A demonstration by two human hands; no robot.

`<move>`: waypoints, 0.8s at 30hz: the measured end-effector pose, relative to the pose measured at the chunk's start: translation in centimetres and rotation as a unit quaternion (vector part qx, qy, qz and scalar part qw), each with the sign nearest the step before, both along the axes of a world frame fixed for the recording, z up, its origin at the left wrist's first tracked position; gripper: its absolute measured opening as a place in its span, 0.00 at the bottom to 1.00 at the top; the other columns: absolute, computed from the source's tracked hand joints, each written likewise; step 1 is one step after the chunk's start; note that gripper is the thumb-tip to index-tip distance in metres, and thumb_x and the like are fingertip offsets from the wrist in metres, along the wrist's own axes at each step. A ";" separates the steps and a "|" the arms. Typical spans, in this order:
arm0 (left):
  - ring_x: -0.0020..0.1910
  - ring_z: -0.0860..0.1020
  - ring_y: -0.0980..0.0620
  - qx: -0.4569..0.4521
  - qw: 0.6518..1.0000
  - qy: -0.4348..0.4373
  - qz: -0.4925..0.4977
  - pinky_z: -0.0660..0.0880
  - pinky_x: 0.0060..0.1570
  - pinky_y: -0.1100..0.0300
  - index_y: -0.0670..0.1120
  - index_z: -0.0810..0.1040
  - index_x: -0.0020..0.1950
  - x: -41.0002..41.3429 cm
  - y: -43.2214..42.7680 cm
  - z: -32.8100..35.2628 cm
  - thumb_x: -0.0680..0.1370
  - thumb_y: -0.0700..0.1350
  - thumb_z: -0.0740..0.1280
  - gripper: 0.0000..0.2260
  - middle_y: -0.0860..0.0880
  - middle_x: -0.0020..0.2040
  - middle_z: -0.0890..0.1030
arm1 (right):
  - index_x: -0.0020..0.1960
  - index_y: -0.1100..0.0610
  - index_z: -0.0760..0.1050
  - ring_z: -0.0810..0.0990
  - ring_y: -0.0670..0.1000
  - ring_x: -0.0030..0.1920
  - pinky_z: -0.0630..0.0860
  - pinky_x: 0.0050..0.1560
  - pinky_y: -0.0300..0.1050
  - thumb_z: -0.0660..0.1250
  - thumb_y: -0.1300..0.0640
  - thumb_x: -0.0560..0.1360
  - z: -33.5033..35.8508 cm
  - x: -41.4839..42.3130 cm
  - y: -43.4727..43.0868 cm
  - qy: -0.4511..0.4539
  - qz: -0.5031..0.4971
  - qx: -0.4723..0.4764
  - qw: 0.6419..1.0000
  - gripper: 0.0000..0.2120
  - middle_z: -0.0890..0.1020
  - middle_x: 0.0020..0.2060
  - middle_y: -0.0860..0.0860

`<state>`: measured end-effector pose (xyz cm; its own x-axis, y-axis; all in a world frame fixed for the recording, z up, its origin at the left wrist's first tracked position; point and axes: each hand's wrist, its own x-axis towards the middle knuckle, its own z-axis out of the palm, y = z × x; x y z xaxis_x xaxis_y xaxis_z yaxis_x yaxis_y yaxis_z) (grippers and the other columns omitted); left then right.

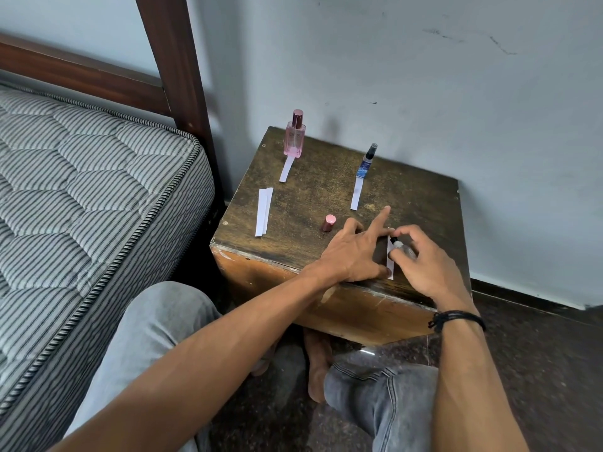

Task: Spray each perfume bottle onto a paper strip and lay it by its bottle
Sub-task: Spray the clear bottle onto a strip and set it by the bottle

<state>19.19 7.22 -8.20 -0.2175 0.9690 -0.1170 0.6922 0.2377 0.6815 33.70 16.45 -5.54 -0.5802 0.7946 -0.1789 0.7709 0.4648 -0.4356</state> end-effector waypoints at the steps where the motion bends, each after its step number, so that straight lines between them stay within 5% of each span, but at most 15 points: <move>1: 0.63 0.62 0.49 -0.003 1.000 -0.001 0.001 0.67 0.63 0.55 0.56 0.37 0.81 0.0 0.0 0.0 0.70 0.55 0.75 0.54 0.58 0.74 0.71 | 0.61 0.34 0.69 0.74 0.53 0.44 0.68 0.43 0.49 0.63 0.44 0.81 0.0 -0.1 0.0 -0.002 -0.002 0.004 1.000 0.10 0.75 0.45 0.46; 9: 0.65 0.62 0.48 -0.024 1.000 -0.012 0.012 0.68 0.67 0.51 0.58 0.37 0.80 0.0 0.0 0.1 0.70 0.56 0.75 0.54 0.52 0.74 0.70 | 0.61 0.35 0.68 0.75 0.51 0.40 0.67 0.40 0.48 0.63 0.44 0.81 -0.1 -0.3 -0.1 -0.012 -0.008 0.019 1.000 0.10 0.77 0.45 0.46; 15: 0.65 0.61 0.49 -0.017 1.000 -0.019 0.010 0.68 0.65 0.53 0.56 0.38 0.81 -0.1 -0.1 0.3 0.70 0.54 0.75 0.54 0.57 0.74 0.71 | 0.59 0.35 0.68 0.74 0.45 0.37 0.66 0.37 0.46 0.63 0.44 0.81 -0.1 -0.4 -0.1 -0.013 -0.005 0.026 1.000 0.09 0.76 0.42 0.44; 24: 0.66 0.61 0.48 -0.023 0.999 -0.022 0.009 0.68 0.67 0.51 0.56 0.38 0.81 -0.1 -0.1 0.5 0.70 0.55 0.75 0.54 0.54 0.74 0.70 | 0.59 0.35 0.68 0.73 0.54 0.41 0.67 0.42 0.48 0.64 0.45 0.81 -0.1 -0.5 -0.1 -0.020 -0.007 0.031 0.999 0.08 0.75 0.45 0.46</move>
